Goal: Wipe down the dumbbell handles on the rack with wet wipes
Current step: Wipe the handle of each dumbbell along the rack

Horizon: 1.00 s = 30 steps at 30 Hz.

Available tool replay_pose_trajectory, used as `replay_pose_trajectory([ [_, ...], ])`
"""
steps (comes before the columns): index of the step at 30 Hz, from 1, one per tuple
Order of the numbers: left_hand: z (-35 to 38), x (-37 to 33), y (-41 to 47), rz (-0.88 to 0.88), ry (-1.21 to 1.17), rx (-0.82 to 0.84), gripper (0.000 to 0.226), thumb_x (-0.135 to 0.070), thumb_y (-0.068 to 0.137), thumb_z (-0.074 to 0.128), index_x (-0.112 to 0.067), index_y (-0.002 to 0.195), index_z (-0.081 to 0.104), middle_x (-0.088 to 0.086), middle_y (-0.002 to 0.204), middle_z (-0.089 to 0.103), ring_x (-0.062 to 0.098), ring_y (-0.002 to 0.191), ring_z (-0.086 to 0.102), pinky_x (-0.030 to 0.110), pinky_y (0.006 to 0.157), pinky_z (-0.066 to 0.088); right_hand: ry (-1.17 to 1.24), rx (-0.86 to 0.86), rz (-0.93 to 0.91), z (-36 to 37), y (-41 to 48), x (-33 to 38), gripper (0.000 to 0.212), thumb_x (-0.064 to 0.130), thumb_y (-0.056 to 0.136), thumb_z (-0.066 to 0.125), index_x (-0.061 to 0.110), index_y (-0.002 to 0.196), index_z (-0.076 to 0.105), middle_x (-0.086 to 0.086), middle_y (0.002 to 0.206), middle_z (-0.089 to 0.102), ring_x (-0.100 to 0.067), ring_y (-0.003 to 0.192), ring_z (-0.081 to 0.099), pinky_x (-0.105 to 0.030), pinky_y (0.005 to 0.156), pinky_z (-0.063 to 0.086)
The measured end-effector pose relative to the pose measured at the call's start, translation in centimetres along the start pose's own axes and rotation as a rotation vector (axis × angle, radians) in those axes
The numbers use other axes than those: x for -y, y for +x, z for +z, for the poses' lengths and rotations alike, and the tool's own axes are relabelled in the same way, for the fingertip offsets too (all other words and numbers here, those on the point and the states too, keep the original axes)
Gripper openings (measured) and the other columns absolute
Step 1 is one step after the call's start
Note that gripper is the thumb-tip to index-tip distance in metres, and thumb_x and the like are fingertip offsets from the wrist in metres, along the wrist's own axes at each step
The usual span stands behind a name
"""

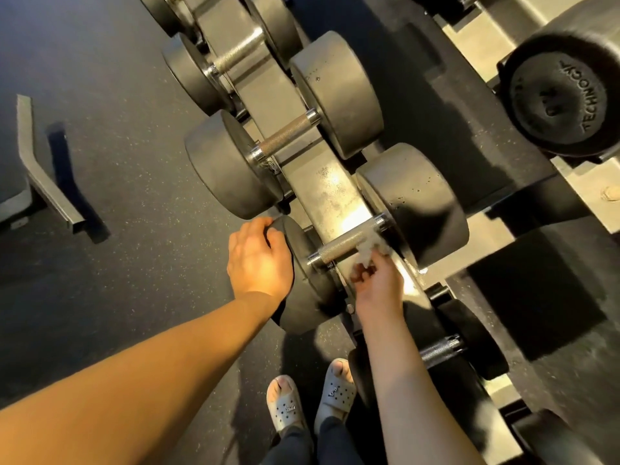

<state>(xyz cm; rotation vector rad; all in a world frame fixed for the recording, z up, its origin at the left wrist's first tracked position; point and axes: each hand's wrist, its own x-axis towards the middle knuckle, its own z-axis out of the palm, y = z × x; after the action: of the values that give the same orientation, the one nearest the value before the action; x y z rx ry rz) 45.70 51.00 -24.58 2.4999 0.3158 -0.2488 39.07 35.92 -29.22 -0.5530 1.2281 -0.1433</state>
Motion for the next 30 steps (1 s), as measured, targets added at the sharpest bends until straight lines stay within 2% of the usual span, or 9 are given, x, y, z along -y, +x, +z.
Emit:
replay_pose_trajectory([
  [3, 0.0, 0.0, 0.0, -0.007, -0.005, 0.001, 0.036, -0.026, 0.105, 0.038, -0.021, 0.132, 0.061, 0.001, 0.131, 0.062, 0.023, 0.124, 0.046, 0.037, 0.097, 0.038, -0.062, -0.032, -0.096, 0.3, 1.2, 1.3, 0.013, 0.0, 0.096, 0.055, 0.008, 0.097, 0.065, -0.004, 0.085, 0.061, -0.014, 0.076, 0.054, -0.024, 0.065, 0.044],
  [6, 0.0, 0.0, 0.1, -0.005, 0.002, 0.003, 0.036, -0.027, 0.105, 0.037, -0.022, 0.132, 0.061, 0.001, 0.13, 0.063, 0.023, 0.124, 0.046, 0.037, 0.096, 0.038, -0.063, -0.1, -0.066, 2.4, 0.4, 0.1, 0.02, -0.007, 0.093, 0.046, 0.008, 0.087, 0.057, -0.006, 0.078, 0.054, -0.014, 0.065, 0.045, -0.026, 0.063, 0.039],
  [10, 0.1, 0.1, 0.1, -0.004, -0.001, 0.005, 0.036, -0.027, 0.105, 0.038, -0.022, 0.131, 0.061, 0.002, 0.129, 0.063, 0.023, 0.123, 0.047, 0.038, 0.097, 0.039, -0.549, -0.017, -0.246, 2.0, -1.0, -2.2, 0.033, 0.015, 0.102, 0.053, 0.02, 0.071, 0.064, 0.006, 0.068, 0.057, -0.012, 0.069, 0.051, -0.03, 0.071, 0.043],
  [13, 0.0, 0.0, 0.1, -0.001, 0.003, 0.005, 0.035, -0.027, 0.105, 0.039, -0.021, 0.131, 0.062, 0.003, 0.128, 0.063, 0.025, 0.122, 0.048, 0.039, 0.097, 0.04, -0.863, 0.113, -0.177, 1.1, -1.8, -2.7, 0.033, 0.008, 0.1, 0.051, 0.015, 0.068, 0.057, 0.0, 0.071, 0.055, -0.02, 0.075, 0.058, -0.028, 0.067, 0.046],
  [15, 0.0, 0.1, 0.1, 0.003, -0.002, 0.003, 0.035, -0.026, 0.105, 0.039, -0.021, 0.13, 0.062, 0.003, 0.128, 0.063, 0.026, 0.122, 0.048, 0.039, 0.096, 0.04, -0.747, 0.063, -0.087, 1.3, -1.8, -1.4, 0.025, 0.008, 0.098, 0.054, 0.012, 0.074, 0.06, -0.002, 0.071, 0.055, -0.017, 0.069, 0.054, -0.025, 0.063, 0.043],
  [19, 0.2, 0.2, 0.2, 0.016, 0.001, -0.004, 0.034, -0.026, 0.105, 0.039, -0.02, 0.128, 0.063, 0.003, 0.125, 0.064, 0.025, 0.119, 0.049, 0.039, 0.094, 0.04, -0.205, -0.152, 0.004, 1.8, -0.7, 1.5, 0.017, -0.001, 0.092, 0.054, 0.008, 0.079, 0.06, -0.006, 0.07, 0.058, -0.013, 0.057, 0.055, -0.025, 0.056, 0.045],
  [22, 0.1, 0.1, 0.2, 0.004, -0.003, -0.003, 0.034, -0.026, 0.105, 0.039, -0.021, 0.128, 0.063, 0.003, 0.125, 0.064, 0.025, 0.12, 0.049, 0.038, 0.093, 0.04, -0.342, -0.119, -0.065, 3.1, -0.9, 0.4, 0.023, 0.0, 0.095, 0.049, 0.01, 0.078, 0.062, -0.007, 0.079, 0.06, -0.014, 0.066, 0.056, -0.028, 0.06, 0.047],
  [25, 0.1, 0.2, 0.2, 0.001, -0.003, -0.002, 0.034, -0.026, 0.104, 0.039, -0.02, 0.128, 0.063, 0.003, 0.126, 0.064, 0.024, 0.12, 0.048, 0.036, 0.091, 0.038, -0.476, -0.085, -0.029, 3.5, -2.4, -2.2, 0.021, 0.007, 0.103, 0.046, 0.009, 0.106, 0.066, -0.009, 0.101, 0.066, -0.021, 0.093, 0.065, -0.032, 0.079, 0.055],
  [30, 0.0, 0.0, 0.1, -0.002, 0.0, 0.0, 0.034, -0.025, 0.104, 0.039, -0.02, 0.128, 0.063, 0.001, 0.127, 0.063, 0.023, 0.121, 0.047, 0.034, 0.091, 0.036, -0.606, 0.083, -0.085, 2.4, -4.6, -0.7, 0.015, 0.007, 0.097, 0.064, 0.022, 0.097, 0.066, 0.001, 0.1, 0.067, -0.017, 0.092, 0.068, -0.026, 0.076, 0.057],
])
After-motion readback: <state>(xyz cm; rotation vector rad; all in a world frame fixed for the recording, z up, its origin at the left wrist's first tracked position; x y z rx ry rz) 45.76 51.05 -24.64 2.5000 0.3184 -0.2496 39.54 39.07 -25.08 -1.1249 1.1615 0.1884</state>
